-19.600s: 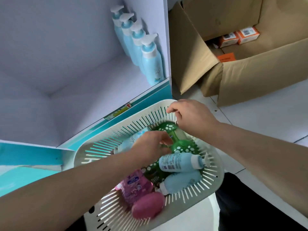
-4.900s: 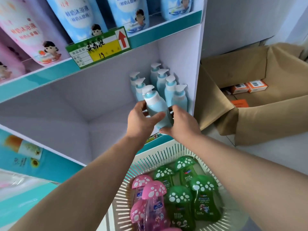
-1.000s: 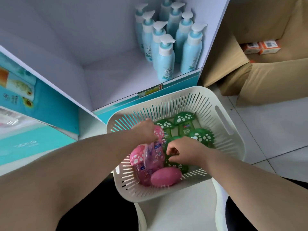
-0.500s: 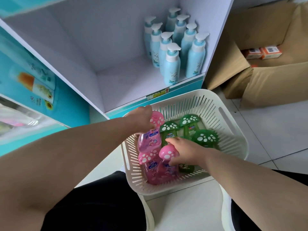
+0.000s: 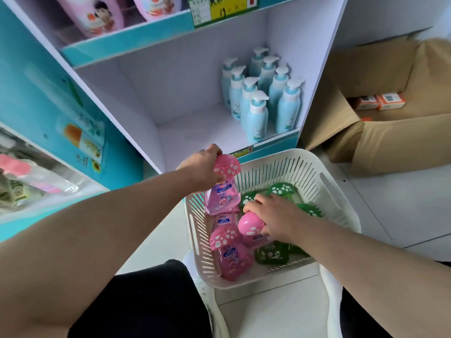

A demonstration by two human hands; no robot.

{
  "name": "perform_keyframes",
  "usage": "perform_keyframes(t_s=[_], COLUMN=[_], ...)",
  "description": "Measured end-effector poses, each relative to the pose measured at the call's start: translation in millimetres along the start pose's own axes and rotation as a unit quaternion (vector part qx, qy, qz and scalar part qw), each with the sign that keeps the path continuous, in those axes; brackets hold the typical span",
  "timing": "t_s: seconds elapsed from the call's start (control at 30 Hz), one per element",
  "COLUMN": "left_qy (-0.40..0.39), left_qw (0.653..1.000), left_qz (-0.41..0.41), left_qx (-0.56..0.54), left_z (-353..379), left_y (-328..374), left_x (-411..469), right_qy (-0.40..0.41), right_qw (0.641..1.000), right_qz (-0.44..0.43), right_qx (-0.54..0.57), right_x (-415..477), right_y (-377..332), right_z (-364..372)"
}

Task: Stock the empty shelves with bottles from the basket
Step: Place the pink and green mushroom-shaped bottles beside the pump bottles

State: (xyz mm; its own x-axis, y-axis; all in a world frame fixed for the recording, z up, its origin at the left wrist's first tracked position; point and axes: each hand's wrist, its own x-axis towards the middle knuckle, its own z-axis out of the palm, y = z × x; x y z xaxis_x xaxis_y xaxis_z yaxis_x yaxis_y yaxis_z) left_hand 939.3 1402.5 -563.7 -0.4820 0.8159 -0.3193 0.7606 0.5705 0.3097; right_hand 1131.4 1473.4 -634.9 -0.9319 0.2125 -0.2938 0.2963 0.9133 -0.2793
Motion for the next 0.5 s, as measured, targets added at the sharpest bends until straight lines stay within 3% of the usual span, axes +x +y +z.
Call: perform_keyframes(t_s=[0.33, 0.5], left_qy=[0.245, 0.305], left_qw=[0.96, 0.941], left_qz=[-0.073, -0.082], left_qx=[-0.111, -0.122], left_z=[-45.3, -43.8], left_y=[0.5, -6.2], left_x=[16.2, 51.5], right_qy=[0.104, 0.171], right_qw=[0.99, 0.98], right_qz=[-0.017, -0.036], right_qx=[-0.093, -0.091], right_x=[18.0, 42.0], right_y=[1.1, 11.6], right_z=[-112.2, -126.2])
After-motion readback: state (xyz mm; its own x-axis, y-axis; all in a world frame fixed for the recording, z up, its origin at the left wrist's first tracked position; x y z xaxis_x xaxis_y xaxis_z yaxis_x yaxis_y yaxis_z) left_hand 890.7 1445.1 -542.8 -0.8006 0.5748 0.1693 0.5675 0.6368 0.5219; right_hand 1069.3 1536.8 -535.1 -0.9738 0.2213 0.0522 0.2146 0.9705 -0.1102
